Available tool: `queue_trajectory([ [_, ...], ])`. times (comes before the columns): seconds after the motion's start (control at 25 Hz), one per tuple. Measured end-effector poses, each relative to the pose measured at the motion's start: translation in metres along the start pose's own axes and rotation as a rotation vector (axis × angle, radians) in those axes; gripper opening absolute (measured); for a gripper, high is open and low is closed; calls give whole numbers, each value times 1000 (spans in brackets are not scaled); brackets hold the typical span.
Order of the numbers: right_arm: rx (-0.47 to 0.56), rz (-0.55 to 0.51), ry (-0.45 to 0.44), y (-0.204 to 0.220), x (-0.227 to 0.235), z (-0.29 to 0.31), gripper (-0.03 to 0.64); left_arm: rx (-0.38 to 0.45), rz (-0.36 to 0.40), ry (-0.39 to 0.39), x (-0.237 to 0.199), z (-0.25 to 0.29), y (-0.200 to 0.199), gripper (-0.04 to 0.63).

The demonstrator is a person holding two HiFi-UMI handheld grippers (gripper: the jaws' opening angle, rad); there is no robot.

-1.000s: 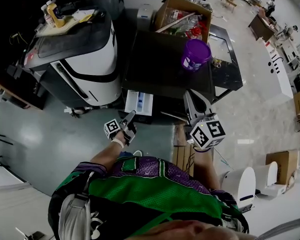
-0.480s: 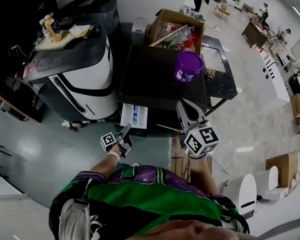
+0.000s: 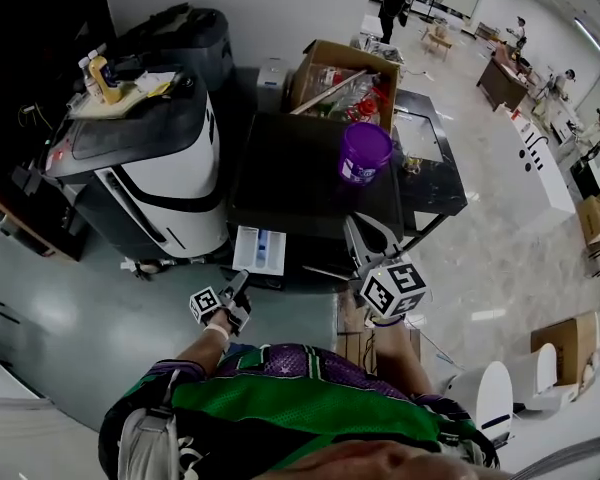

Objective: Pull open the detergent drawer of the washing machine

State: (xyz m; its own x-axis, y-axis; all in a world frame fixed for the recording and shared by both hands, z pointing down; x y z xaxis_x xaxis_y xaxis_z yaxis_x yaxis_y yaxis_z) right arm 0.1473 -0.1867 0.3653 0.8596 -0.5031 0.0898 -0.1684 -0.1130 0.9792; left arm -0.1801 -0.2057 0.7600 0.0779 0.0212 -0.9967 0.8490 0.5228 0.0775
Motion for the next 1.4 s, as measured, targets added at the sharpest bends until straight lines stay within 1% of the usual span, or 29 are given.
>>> queue_trajectory([
  [0.16, -9, 20, -9, 3, 9, -2, 2, 48, 55, -17, 9, -18, -9, 434],
  [0.24, -17, 28, -14, 4, 16, -4, 2, 87, 97, -31, 12, -26, -17, 433],
  [0.28, -25, 28, -16, 6, 21, -6, 2, 113, 115, -26, 15, -30, -22, 434],
  [0.36, -43, 25, -16, 9, 29, -11, 2, 176, 153, 6, 26, -34, -32, 434],
  [0.44, -59, 32, -12, 11, 39, -19, 2, 221, 215, 40, 42, -34, -39, 433],
  [0.6, -47, 80, 14, 4, 56, -38, 2, 257, 362, 72, 91, -28, -35, 433],
  [0.68, -25, 89, 17, -5, 60, -47, 2, 295, 408, 109, 115, -32, -38, 433],
  [0.76, -4, 84, 13, -13, 62, -53, 2, 315, 449, 163, 141, -34, -42, 433],
  [0.84, 10, 71, 18, -19, 65, -60, 2, 315, 496, 209, 168, -30, -43, 433],
  [0.92, 19, 59, 30, -22, 66, -66, 2, 317, 550, 169, 187, -29, -41, 433],
  [0.96, 22, 55, 36, -22, 66, -69, 2, 307, 566, 168, 196, -25, -38, 433],
  [1.04, 32, 48, 45, -24, 65, -73, 2, 266, 619, 241, 221, -11, -30, 433],
  [1.08, 37, 44, 48, -25, 65, -73, 2, 244, 664, 273, 236, -4, -26, 433],
  [1.16, 44, 39, 56, -26, 65, -74, 2, 196, 770, 310, 265, 8, -17, 432],
  [1.28, 53, 35, 58, -28, 61, -74, 2, 109, 943, 331, 300, 21, 0, 431],
  [1.4, 64, 23, 60, -34, 57, -75, 2, 52, 1054, 335, 328, 29, 16, 431],
])
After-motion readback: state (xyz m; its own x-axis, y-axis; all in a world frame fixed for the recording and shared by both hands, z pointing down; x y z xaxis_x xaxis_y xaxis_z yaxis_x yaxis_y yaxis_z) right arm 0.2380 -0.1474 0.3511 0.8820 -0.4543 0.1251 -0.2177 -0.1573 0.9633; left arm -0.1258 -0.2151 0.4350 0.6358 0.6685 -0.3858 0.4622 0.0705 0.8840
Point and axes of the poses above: the fingertips, and each gripper's own axes: z forward along the fingers, x to its right, y out of its underside, the point moved 8 cm from there along -z, backward along the fingers, and after that the axes turned 10 degrees about x, right-handed, at the moved point
